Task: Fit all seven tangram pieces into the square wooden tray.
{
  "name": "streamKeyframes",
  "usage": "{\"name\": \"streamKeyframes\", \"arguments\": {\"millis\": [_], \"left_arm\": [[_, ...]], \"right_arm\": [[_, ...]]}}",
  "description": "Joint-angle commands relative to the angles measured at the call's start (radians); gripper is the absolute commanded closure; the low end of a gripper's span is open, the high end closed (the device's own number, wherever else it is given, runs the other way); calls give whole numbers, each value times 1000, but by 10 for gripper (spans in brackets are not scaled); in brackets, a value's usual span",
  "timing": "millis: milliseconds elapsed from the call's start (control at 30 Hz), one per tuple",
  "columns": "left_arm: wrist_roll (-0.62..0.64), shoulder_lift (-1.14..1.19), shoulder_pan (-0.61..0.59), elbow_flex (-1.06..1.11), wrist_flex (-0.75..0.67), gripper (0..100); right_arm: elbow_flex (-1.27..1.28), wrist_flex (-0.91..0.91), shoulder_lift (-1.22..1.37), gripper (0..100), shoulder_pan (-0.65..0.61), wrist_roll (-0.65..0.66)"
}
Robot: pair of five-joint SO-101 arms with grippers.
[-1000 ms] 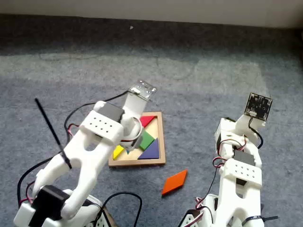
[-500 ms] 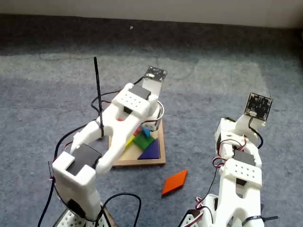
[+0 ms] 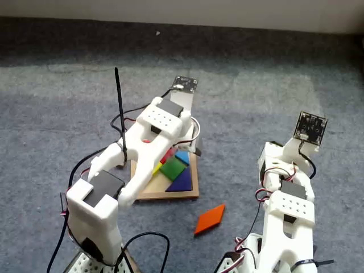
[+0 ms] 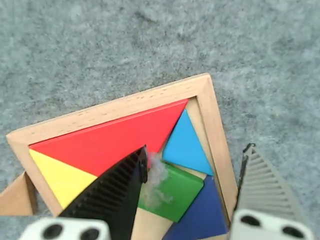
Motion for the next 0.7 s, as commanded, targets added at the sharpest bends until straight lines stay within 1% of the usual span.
{"name": "streamKeyframes", "arguments": {"millis": [0, 67, 100, 167, 267, 333, 400, 467, 600, 667], "left_arm": [[12, -35, -4, -76, 84, 699], [0, -64, -35, -87, 141, 699], [-28, -85, -59, -88, 167, 699], [-95, -134, -107, -77, 206, 706], [-201, -194, -191, -77, 262, 753], [-272, -223, -246, -77, 282, 781], [-341, -240, -292, -74, 298, 788], [-413, -249, -329, -50, 302, 782], [-542, -251, -406, 16, 298, 715], [-605, -251, -444, 44, 285, 705]], "right_arm": [[-5, -24, -21, 992, -16, -2], [-5, -24, -21, 992, -16, -2], [-5, -24, -21, 992, -15, -2], [-5, -24, -21, 992, -15, -2], [-5, -24, -21, 992, -15, -2], [-5, -24, -21, 992, -15, -2], [-5, -24, -21, 992, -15, -2], [-5, -24, -21, 992, -16, -2], [-5, -24, -21, 992, -16, -2], [-5, -24, -21, 992, -16, -2]]}}
